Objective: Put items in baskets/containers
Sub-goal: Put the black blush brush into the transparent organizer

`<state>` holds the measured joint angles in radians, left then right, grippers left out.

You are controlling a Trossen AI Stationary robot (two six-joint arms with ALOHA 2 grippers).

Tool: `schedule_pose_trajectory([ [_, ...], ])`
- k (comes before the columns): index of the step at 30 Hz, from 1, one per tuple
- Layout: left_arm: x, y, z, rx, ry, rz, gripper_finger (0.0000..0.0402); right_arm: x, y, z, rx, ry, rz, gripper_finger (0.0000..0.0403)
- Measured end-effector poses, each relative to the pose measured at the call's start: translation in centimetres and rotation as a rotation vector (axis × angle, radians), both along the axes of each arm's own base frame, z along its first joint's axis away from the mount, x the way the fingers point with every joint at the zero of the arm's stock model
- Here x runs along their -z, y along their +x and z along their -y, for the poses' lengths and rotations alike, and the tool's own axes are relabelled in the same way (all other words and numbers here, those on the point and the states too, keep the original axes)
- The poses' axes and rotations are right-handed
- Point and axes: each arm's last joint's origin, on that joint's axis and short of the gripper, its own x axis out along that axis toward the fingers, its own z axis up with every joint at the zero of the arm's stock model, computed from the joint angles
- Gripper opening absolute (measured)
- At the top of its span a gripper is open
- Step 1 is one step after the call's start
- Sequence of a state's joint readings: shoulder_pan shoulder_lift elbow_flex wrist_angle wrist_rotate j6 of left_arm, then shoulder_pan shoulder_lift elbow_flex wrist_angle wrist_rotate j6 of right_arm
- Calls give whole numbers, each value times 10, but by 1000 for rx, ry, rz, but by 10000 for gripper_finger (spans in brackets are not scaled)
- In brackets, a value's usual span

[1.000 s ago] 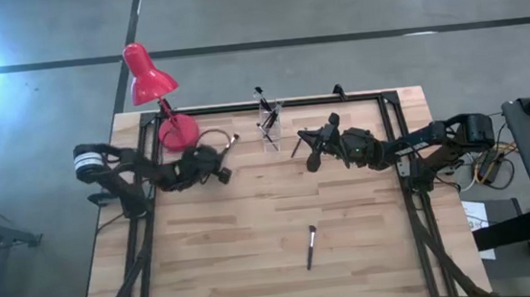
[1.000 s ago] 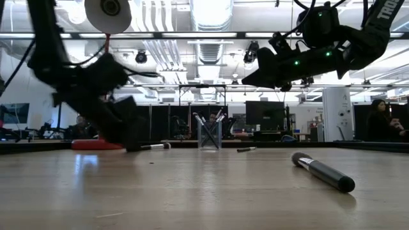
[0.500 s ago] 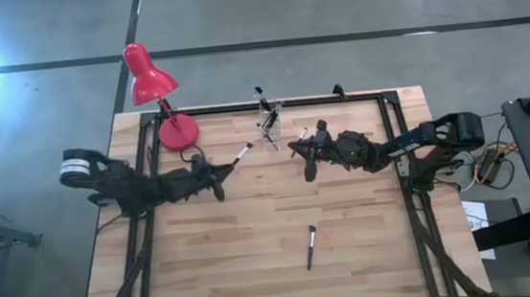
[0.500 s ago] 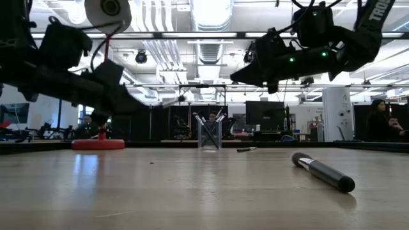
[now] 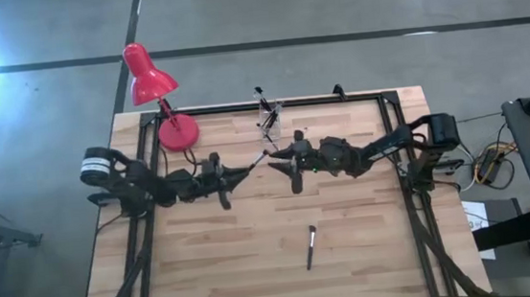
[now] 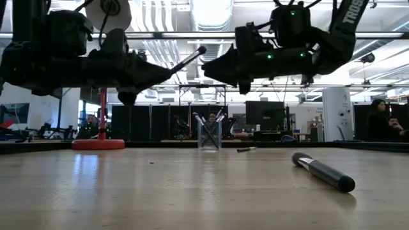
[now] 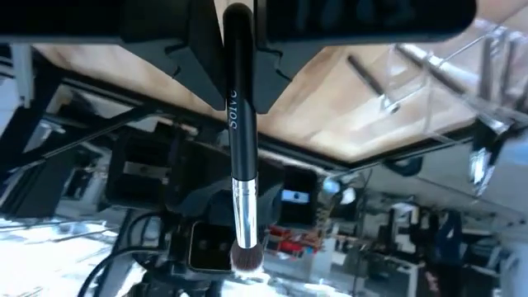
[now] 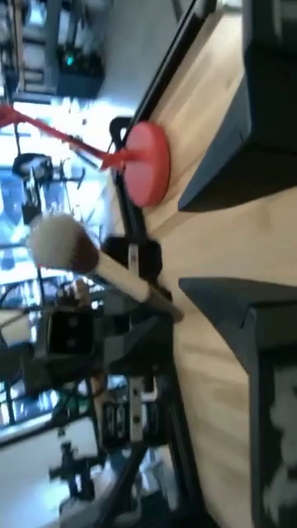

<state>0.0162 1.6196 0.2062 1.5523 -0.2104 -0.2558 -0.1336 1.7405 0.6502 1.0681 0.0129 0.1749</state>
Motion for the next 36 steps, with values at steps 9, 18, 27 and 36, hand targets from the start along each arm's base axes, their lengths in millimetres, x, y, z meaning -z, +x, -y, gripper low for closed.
schedule_pose_trajectory([
  [9,-2,11,1,38,11,13,31,-14,14,-2,-25,-8,101,193],
  [18,-3,13,1,40,24,9,31,-15,29,-2,-15,-15,118,133],
  [27,-1,13,0,14,18,-12,83,-16,30,-9,-27,-63,114,38],
  [36,-2,-5,-1,-5,73,-46,127,-45,16,3,103,-77,-33,38],
])
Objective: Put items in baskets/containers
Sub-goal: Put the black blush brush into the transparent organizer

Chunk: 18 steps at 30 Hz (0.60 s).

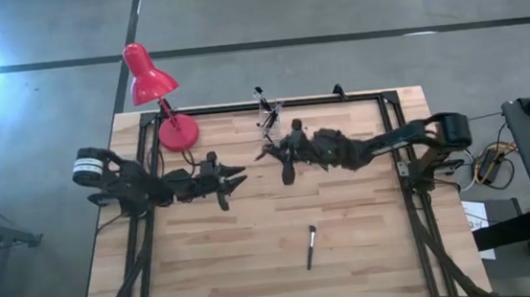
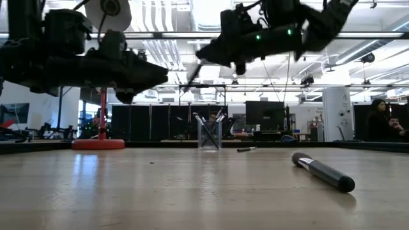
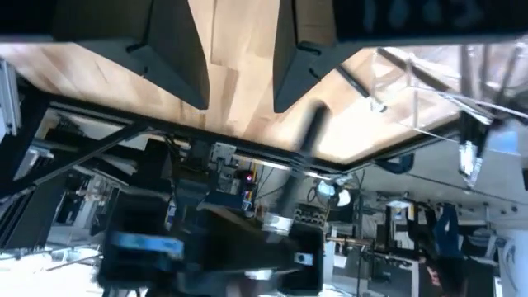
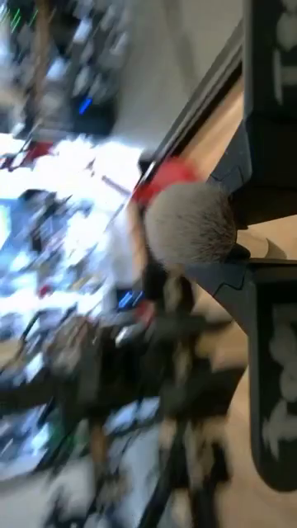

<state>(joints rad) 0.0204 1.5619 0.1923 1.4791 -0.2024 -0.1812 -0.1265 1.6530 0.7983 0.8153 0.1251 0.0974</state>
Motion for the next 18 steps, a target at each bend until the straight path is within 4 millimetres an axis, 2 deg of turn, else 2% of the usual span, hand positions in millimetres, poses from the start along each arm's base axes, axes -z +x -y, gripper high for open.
schedule_pose_trajectory([
  [6,-1,-20,-2,-16,26,-5,106,-46,3,29,176,-4,-296,38],
  [9,-2,-23,-3,-27,25,-1,84,-59,15,53,227,5,-426,38],
  [14,0,-21,-3,-26,31,-29,45,-54,34,95,247,78,-632,38],
  [18,1,-19,-3,-28,50,-51,20,-44,50,116,222,112,-730,38],
])
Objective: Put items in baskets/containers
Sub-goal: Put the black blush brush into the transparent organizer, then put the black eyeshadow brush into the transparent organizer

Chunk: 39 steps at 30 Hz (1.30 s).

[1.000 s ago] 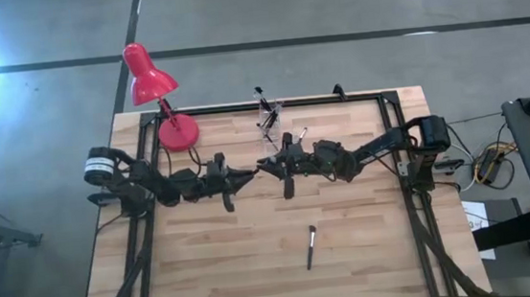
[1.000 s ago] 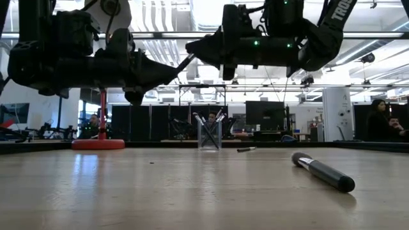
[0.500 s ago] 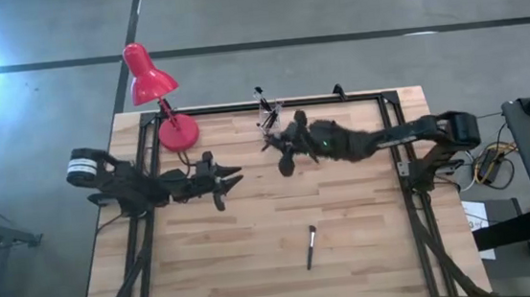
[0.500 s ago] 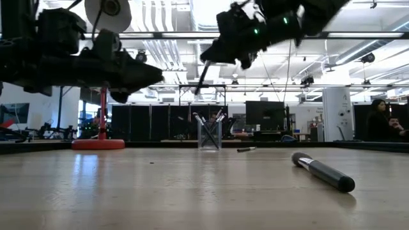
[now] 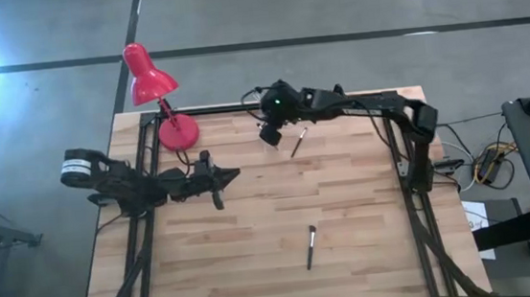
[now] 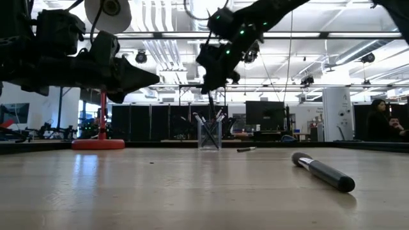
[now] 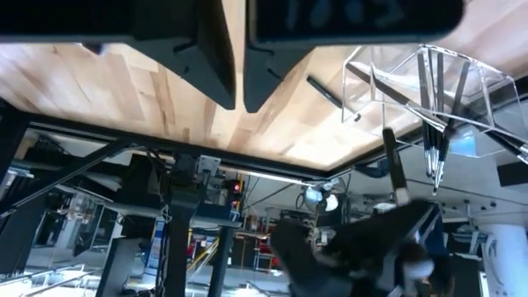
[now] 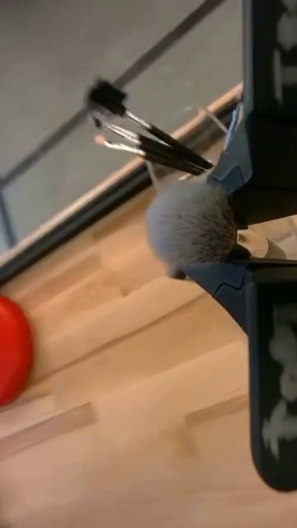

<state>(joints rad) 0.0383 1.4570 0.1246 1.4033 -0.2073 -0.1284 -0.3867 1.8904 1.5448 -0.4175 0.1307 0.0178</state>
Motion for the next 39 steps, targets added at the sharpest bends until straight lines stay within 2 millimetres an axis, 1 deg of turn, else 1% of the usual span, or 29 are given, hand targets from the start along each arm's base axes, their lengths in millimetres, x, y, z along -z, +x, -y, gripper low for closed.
schedule_pose_trajectory([
  [2,0,0,0,0,0,0,11,5,8,6,-16,17,-37,38],
  [5,0,0,0,1,1,0,2,16,16,11,-56,87,-86,38],
  [10,0,0,0,1,0,0,0,30,27,14,-82,122,-129,38],
  [15,0,0,0,1,0,-6,0,38,28,15,-89,166,-168,39],
  [19,0,0,0,0,-1,-6,0,39,27,14,-95,178,-169,51],
  [25,-1,1,0,1,-2,-1,0,39,28,13,-101,197,-161,55],
  [28,-1,1,0,1,-2,-1,0,39,28,14,-99,198,-161,68],
  [36,0,1,0,1,-2,-2,0,39,28,14,-87,193,-161,132],
  [39,0,1,0,1,-2,-2,0,39,26,13,-90,195,-171,141],
])
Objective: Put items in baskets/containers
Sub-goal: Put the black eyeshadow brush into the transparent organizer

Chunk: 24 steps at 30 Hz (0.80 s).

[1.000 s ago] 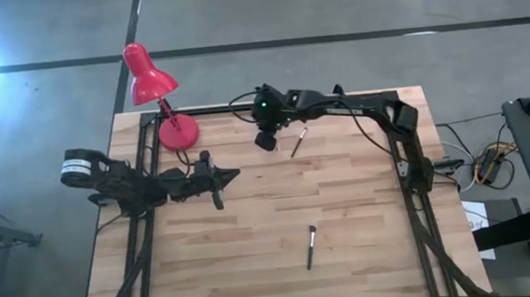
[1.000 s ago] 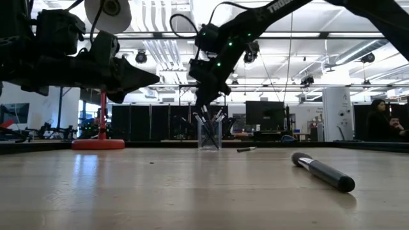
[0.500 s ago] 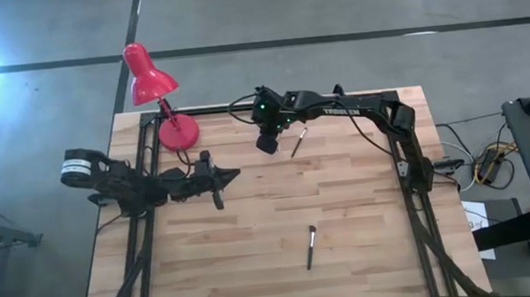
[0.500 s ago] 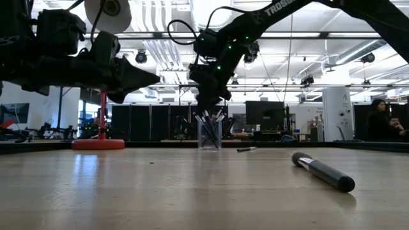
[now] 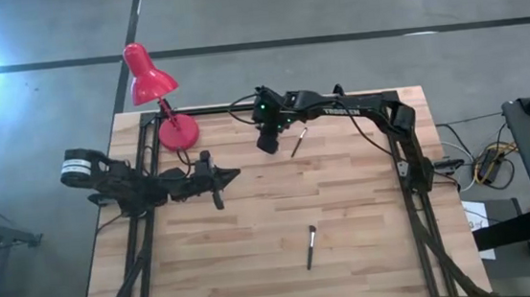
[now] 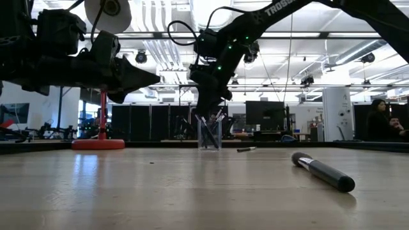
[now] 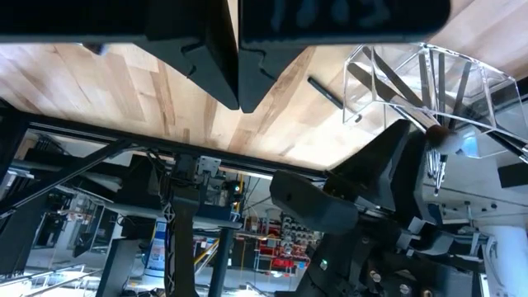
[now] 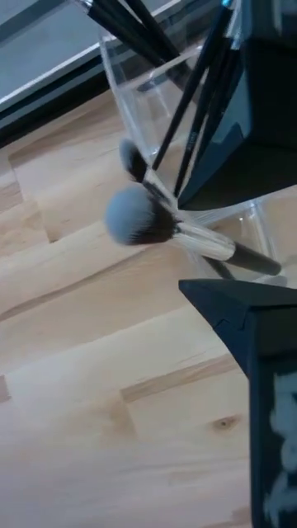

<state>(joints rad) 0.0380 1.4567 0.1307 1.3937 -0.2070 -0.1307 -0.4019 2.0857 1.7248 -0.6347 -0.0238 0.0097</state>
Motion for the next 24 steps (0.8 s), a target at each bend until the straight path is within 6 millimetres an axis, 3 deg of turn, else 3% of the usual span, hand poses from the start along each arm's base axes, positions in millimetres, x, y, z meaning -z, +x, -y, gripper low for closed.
schedule_pose_trajectory([
  [6,0,0,0,0,0,-2,0,-25,-10,-9,13,-87,-13,94],
  [11,1,0,0,0,0,-8,0,-46,-32,-26,44,-159,29,21],
  [13,2,0,0,0,-1,-17,0,-46,-44,-34,66,-162,60,13],
  [24,3,0,0,1,-4,-27,0,-2,-125,-66,306,-99,333,8],
])
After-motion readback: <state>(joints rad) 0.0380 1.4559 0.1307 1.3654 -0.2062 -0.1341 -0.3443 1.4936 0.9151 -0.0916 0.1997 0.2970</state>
